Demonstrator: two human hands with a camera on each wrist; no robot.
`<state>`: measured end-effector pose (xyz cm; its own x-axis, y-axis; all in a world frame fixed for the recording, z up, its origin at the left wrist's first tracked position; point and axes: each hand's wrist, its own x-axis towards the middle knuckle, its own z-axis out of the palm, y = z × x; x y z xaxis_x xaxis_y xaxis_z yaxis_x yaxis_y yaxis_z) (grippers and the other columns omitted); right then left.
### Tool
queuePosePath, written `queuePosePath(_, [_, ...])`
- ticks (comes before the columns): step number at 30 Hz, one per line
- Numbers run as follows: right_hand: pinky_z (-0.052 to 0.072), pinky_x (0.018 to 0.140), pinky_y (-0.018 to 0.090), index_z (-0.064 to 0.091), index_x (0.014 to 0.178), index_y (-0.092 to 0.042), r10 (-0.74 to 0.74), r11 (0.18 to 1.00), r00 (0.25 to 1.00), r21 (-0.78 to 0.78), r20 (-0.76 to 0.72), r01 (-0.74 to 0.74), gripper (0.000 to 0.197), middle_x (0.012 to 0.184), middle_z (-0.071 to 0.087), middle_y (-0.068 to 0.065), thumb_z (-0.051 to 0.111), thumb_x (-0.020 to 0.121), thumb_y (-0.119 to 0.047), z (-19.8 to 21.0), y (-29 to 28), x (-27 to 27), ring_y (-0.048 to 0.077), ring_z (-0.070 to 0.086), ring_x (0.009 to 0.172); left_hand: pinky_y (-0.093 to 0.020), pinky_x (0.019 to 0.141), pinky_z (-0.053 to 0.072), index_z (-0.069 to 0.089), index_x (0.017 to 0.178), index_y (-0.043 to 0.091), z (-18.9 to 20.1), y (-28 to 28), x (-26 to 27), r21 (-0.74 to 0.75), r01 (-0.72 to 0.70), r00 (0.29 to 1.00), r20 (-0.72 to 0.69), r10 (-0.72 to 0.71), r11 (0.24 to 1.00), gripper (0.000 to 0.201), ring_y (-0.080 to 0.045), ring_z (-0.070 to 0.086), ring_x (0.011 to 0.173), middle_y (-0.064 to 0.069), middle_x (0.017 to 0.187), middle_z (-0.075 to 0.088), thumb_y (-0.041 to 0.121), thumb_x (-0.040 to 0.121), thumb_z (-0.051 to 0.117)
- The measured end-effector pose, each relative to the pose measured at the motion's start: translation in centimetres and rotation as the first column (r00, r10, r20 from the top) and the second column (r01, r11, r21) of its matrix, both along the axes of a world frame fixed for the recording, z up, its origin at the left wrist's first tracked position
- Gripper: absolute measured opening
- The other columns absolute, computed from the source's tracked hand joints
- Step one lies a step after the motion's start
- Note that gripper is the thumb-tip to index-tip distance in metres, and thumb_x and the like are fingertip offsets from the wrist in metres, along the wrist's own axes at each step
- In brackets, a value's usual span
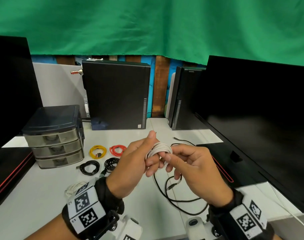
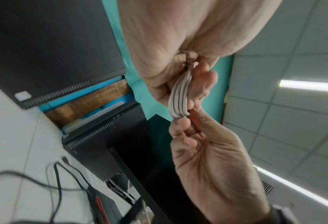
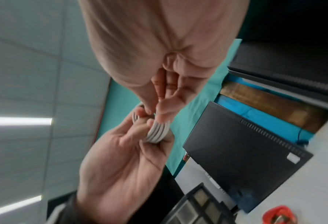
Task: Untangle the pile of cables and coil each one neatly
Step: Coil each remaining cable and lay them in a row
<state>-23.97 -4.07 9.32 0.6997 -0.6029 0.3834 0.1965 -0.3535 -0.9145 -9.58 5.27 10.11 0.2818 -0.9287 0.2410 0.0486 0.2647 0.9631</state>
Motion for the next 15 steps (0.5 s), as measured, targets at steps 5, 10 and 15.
queuePosePath(5, [0.051,0.051,0.026,0.078,0.088,-0.012,-0.166,0.986,0.984,0.018,0.063,0.165,0.015,0.068,0.069,0.014,0.066,0.092,-0.004,-0.8,-0.5,0.5,0.018,0.061,0.056,-0.015,0.074,0.051,0.073,0.092,0.018,-1.4,-1.1,0.9,-0.046,-0.254,0.928,0.271,0.257,0.966,0.049,-0.007,0.067,0.082,0.002,0.083,0.072,0.044,0.102,0.032])
queuePosePath(10, [0.054,0.055,0.027,0.075,0.089,-0.002,-0.23,0.97,0.969,0.107,0.087,0.22,0.012,0.069,0.07,0.015,0.065,0.093,-0.006,-0.8,-1.5,0.5,0.018,0.063,0.058,-0.026,0.072,0.054,0.079,0.1,0.022,-1.6,-1.6,1.7,0.161,-0.136,0.983,-0.097,0.153,0.978,0.042,-0.017,0.067,0.078,-0.007,0.086,0.068,0.047,0.096,0.046])
queuePosePath(15, [0.054,0.056,0.025,0.075,0.092,-0.001,-0.074,0.99,0.996,0.127,0.056,0.067,0.018,0.072,0.071,0.015,0.067,0.087,-0.016,-0.7,-0.9,0.5,0.02,0.064,0.059,-0.029,0.078,0.059,0.075,0.109,0.009,-1.7,-1.8,1.9,0.138,-0.136,0.912,-0.37,0.179,0.981,0.037,-0.025,0.073,0.089,-0.021,0.107,0.073,0.035,0.086,0.064])
